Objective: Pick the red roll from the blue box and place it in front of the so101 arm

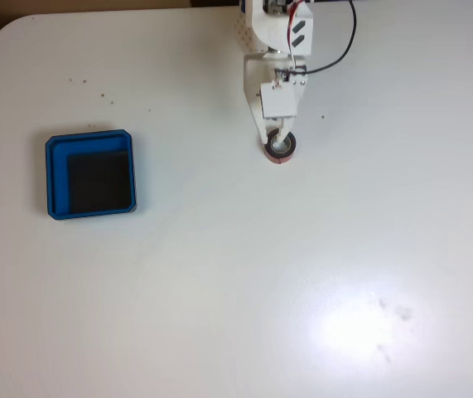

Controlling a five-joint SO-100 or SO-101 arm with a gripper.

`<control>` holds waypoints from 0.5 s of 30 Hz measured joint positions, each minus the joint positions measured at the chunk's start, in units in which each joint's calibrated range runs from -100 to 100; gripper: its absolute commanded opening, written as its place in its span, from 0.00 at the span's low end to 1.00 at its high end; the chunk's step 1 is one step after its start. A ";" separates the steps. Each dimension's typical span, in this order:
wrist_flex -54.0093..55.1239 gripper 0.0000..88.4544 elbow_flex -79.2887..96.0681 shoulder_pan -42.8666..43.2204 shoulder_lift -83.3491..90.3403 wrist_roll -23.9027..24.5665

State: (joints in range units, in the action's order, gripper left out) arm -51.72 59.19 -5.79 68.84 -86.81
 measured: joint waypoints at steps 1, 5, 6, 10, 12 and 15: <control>0.00 0.08 0.72 -0.30 2.12 0.00; 0.00 0.08 5.74 -0.40 11.09 0.00; 0.00 0.08 7.44 -0.40 13.38 0.00; 0.00 0.08 14.71 -0.40 21.17 0.00; 0.00 0.08 18.12 -0.40 23.96 0.00; 0.00 0.08 23.23 -0.40 26.08 0.00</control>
State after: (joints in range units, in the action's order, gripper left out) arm -51.72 82.42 -6.19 94.92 -86.81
